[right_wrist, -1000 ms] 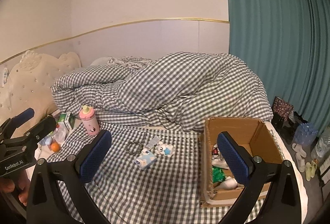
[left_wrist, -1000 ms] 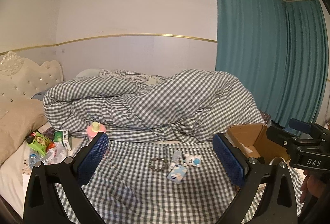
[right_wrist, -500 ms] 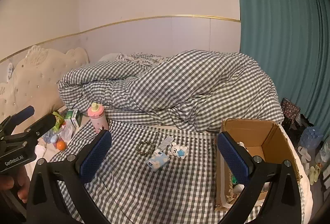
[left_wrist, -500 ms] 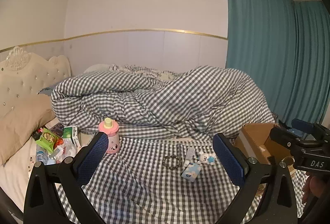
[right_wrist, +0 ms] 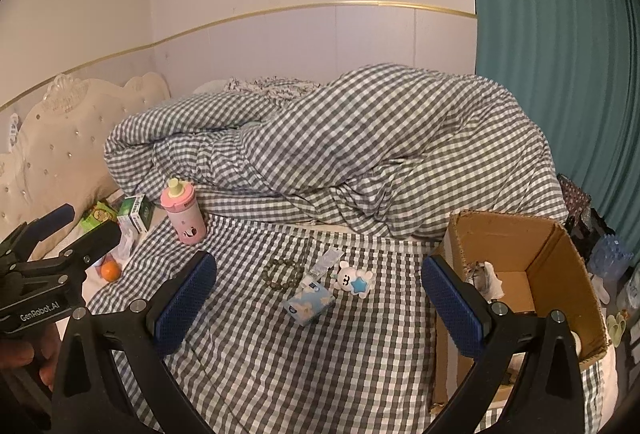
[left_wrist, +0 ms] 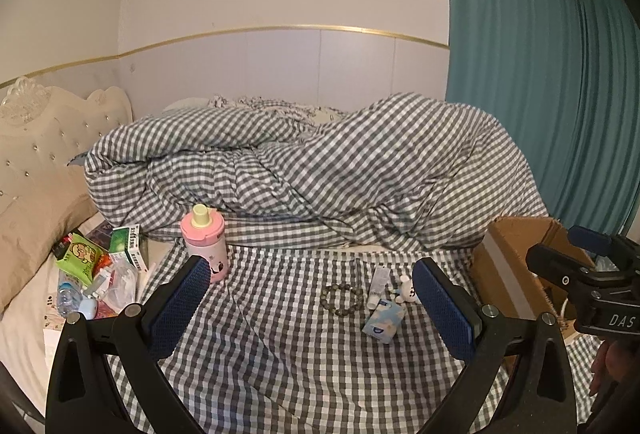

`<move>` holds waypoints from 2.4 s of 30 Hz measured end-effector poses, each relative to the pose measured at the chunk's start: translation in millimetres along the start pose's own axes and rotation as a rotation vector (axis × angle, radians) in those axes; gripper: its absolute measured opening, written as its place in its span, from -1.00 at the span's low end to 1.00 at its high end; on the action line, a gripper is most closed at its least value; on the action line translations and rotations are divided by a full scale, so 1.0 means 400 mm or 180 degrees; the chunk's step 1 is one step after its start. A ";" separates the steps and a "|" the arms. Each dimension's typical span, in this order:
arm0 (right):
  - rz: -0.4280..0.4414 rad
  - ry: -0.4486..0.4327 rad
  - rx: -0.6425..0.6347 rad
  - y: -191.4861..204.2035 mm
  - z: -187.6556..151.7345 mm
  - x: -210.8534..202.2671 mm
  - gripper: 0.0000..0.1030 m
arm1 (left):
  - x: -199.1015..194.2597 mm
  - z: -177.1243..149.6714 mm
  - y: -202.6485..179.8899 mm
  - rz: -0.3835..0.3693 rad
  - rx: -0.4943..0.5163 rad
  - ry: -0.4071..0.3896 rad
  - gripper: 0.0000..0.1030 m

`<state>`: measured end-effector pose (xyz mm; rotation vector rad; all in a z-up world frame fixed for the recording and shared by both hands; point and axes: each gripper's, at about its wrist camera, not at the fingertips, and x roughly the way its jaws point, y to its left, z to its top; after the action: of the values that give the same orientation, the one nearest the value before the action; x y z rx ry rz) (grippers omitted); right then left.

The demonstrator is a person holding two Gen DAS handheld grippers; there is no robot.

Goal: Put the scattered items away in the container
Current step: 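Move both open grippers back toward the bracelet and small blue box, then grasp the beaded bracelet with the left gripper while the right gripper grasps the blue floral tissue pack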

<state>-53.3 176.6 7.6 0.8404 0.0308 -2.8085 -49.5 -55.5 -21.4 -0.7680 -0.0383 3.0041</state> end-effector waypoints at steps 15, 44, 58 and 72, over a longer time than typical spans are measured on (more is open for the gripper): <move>0.0056 0.0301 0.0023 -0.013 -0.027 0.171 0.99 | 0.198 -0.047 0.009 0.0041 0.0046 0.0369 1.00; 0.0147 0.1023 0.0048 -0.039 -0.171 0.553 0.99 | 0.583 -0.179 0.016 0.0036 0.0083 0.0933 1.00; 0.0148 0.1273 0.0083 -0.033 -0.240 0.675 0.99 | 0.731 -0.237 0.017 0.0083 0.0088 0.1138 1.00; 0.0186 0.1373 0.0136 -0.042 -0.278 0.746 0.99 | 0.821 -0.281 -0.009 0.0060 0.0181 0.1295 0.69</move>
<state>-240.0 144.0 -248.9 1.4151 0.0123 -2.5288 -283.1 -35.2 -277.3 -1.3572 0.0672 2.7875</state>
